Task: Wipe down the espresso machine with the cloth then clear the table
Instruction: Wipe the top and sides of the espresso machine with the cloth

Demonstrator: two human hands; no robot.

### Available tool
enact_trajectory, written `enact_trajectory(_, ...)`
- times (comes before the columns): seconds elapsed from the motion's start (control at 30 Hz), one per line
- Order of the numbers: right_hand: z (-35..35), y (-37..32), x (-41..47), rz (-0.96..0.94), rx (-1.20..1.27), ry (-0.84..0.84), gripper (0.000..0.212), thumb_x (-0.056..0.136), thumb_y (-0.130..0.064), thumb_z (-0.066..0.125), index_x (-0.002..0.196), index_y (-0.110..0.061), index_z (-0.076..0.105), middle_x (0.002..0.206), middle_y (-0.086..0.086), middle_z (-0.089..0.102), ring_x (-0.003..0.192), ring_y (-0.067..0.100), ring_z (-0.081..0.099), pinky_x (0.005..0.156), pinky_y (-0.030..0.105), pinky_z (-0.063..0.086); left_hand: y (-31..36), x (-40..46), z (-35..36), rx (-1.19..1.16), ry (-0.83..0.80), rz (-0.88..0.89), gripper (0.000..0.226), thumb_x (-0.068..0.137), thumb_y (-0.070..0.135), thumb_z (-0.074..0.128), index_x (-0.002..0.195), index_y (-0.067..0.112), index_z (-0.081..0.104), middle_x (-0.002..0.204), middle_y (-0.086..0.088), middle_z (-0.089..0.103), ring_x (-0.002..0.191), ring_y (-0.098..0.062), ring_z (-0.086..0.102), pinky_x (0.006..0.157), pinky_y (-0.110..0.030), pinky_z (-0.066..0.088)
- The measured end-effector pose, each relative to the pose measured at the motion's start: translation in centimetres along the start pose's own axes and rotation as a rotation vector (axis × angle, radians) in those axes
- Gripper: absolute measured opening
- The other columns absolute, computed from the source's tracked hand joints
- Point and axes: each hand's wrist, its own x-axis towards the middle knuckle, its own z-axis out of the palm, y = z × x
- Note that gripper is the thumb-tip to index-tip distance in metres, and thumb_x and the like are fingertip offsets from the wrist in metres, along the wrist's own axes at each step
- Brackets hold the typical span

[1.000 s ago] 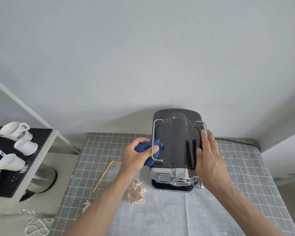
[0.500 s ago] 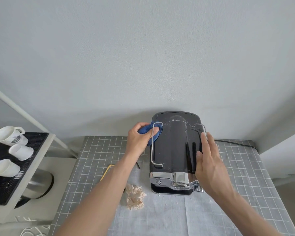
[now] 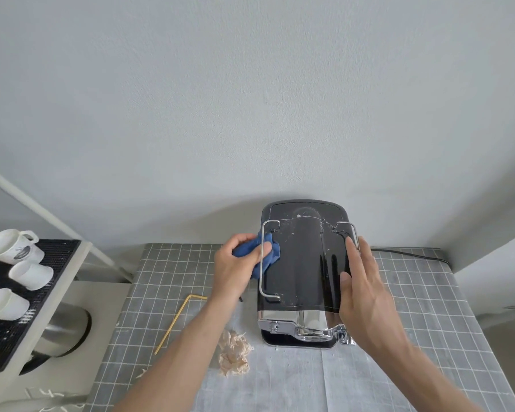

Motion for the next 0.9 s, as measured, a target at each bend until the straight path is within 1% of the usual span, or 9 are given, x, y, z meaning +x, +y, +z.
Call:
enact_trajectory(0.07, 0.0, 0.0, 0.0, -0.004, 0.001, -0.002, 0.060, 0.107, -0.021, 0.032, 0.162, -0.030, 0.009, 0.171, -0.003, 0.002, 0.153, 0.028, 0.026, 0.088, 0.037, 0.055, 0.8, 2.2, 0.9, -0.019, 0.015, 0.026, 0.025, 0.078, 0.019, 0.091, 0.099, 0.019, 0.077, 0.082, 0.012, 0.079, 0.077, 0.003, 0.073, 0.067, -0.011, 0.054)
enact_trajectory(0.2, 0.1, 0.1, 0.0, -0.005, 0.000, 0.006, 0.060, 0.107, -0.021, 0.032, 0.162, -0.031, 0.009, 0.171, -0.004, 0.001, 0.149, 0.031, 0.034, 0.082, 0.030, 0.052, 1.7, 4.9, 1.7, -0.007, -0.005, 0.071, 0.022, 0.083, 0.020, 0.088, 0.103, 0.019, 0.080, 0.090, 0.006, 0.081, 0.087, -0.008, 0.077, 0.076, -0.016, 0.057)
enact_trajectory(0.33, 0.1, 0.0, -0.1, -0.007, 0.001, 0.007, 0.061, 0.107, -0.021, 0.032, 0.162, -0.031, 0.008, 0.171, -0.004, 0.000, 0.150, 0.031, 0.033, 0.087, 0.035, 0.056, 3.0, 7.2, 1.9, 0.058, -0.043, 0.083, 0.019, 0.084, 0.018, 0.087, 0.101, 0.018, 0.079, 0.083, 0.004, 0.081, 0.079, -0.014, 0.079, 0.067, -0.023, 0.059)
enact_trajectory(0.4, 0.2, 0.0, 0.0, 0.003, -0.002, 0.008, 0.061, 0.107, -0.020, 0.033, 0.162, -0.032, 0.008, 0.171, -0.004, 0.001, 0.150, 0.031, 0.034, 0.085, 0.036, 0.057, 3.7, 9.0, 2.1, 0.165, -0.042, 0.105, 0.020, 0.080, 0.028, 0.089, 0.099, 0.025, 0.080, 0.085, 0.007, 0.081, 0.083, -0.013, 0.078, 0.071, -0.028, 0.061)
enact_trajectory(0.5, 0.4, 0.1, -0.2, 0.025, -0.008, 0.012, 0.061, 0.107, -0.021, 0.032, 0.161, -0.033, 0.006, 0.171, -0.005, 0.001, 0.147, 0.033, 0.039, 0.090, 0.043, 0.059, 4.7, 10.3, 2.1, 0.276, -0.095, 0.108, 0.019, 0.079, 0.032, 0.089, 0.096, 0.028, 0.081, 0.086, 0.010, 0.080, 0.087, -0.006, 0.076, 0.075, -0.023, 0.056)
enact_trajectory(0.63, 0.8, 0.3, -0.3, 0.043, -0.002, 0.016, 0.061, 0.107, -0.024, 0.029, 0.161, -0.035, 0.003, 0.171, -0.007, -0.001, 0.136, 0.039, 0.051, 0.090, 0.052, 0.058, 5.4, 9.3, 0.4, 0.329, -0.189, 0.030, 0.021, 0.081, 0.025, 0.089, 0.101, 0.027, 0.080, 0.084, 0.010, 0.079, 0.072, -0.002, 0.074, 0.057, -0.019, 0.054)
enact_trajectory(0.73, 0.7, 0.3, -0.2, 0.043, 0.015, 0.018, 0.063, 0.107, -0.021, 0.031, 0.161, -0.036, 0.003, 0.171, -0.006, -0.001, 0.138, 0.038, 0.048, 0.091, 0.052, 0.058, 4.5, 8.9, -0.7, 0.345, -0.226, 0.004, 0.027, 0.080, 0.022, 0.090, 0.104, 0.027, 0.081, 0.090, 0.007, 0.079, 0.068, 0.000, 0.073, 0.054, -0.017, 0.053)
enact_trajectory(0.83, 0.6, 0.3, -0.2, 0.023, 0.019, 0.015, 0.064, 0.106, -0.020, 0.032, 0.161, -0.035, 0.003, 0.171, -0.007, -0.003, 0.149, 0.033, 0.034, 0.094, 0.050, 0.057, 4.4, 8.8, -0.2, 0.376, -0.159, 0.072, 0.027, 0.078, 0.024, 0.091, 0.103, 0.027, 0.082, 0.091, 0.007, 0.078, 0.070, 0.001, 0.072, 0.055, -0.014, 0.052)
enact_trajectory(0.9, 0.5, 0.3, -0.1, 0.019, 0.019, 0.002, 0.064, 0.106, -0.019, 0.033, 0.161, -0.034, 0.004, 0.171, -0.007, -0.004, 0.152, 0.032, 0.030, 0.096, 0.050, 0.057, 4.7, 9.4, 0.6, 0.404, -0.117, 0.102, 0.027, 0.076, 0.027, 0.089, 0.102, 0.029, 0.082, 0.088, 0.010, 0.079, 0.076, -0.002, 0.075, 0.062, -0.017, 0.056)
